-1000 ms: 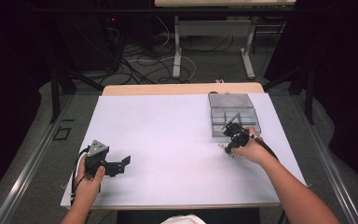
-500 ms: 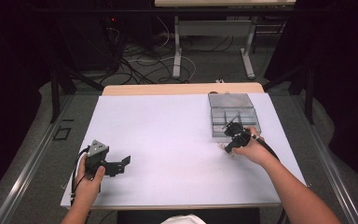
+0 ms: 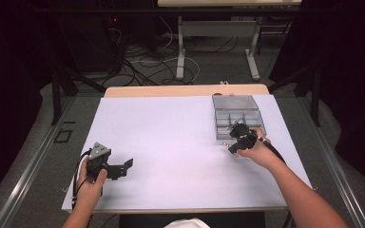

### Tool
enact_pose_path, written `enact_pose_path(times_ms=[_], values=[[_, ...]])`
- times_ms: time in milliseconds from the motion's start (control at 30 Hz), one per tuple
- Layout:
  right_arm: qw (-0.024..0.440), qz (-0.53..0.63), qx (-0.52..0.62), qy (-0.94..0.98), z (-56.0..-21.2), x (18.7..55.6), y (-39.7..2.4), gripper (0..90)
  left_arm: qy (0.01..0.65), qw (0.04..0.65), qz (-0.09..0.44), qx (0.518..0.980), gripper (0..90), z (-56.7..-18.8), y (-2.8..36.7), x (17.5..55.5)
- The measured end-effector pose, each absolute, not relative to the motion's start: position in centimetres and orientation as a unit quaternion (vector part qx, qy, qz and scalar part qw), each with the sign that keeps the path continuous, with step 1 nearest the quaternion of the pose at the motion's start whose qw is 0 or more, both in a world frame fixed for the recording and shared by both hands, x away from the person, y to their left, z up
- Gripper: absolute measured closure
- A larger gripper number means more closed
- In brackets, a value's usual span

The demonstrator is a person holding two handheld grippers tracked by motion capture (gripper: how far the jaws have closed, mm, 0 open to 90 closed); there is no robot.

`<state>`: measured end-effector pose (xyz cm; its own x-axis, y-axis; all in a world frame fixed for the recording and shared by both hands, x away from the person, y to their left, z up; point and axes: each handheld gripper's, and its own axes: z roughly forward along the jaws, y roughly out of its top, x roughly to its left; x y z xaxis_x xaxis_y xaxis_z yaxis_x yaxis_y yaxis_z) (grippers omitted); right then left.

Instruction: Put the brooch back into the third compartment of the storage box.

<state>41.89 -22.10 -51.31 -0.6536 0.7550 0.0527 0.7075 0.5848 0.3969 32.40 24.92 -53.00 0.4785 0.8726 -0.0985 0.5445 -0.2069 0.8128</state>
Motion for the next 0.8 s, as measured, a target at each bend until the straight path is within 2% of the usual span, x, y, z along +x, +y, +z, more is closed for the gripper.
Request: enact_pose_path(times_ms=[67,100,800], values=[[0.07,0.222,0.409,0.882,-51.5,41.8,-22.1,80.6,0.471,0.418,0.196,0.752,1.1,-53.0,24.9,32.4],[0.062,0.198,0.418,0.884,-51.0,41.7,-22.0,80.6,0.471,0.418,0.196,0.751,1.1,-53.0,24.9,32.4],[0.103,0.238,0.401,0.878,-49.7,41.3,-22.6,80.6,0.471,0.415,0.192,0.754,1.1,-53.0,24.9,32.4]])
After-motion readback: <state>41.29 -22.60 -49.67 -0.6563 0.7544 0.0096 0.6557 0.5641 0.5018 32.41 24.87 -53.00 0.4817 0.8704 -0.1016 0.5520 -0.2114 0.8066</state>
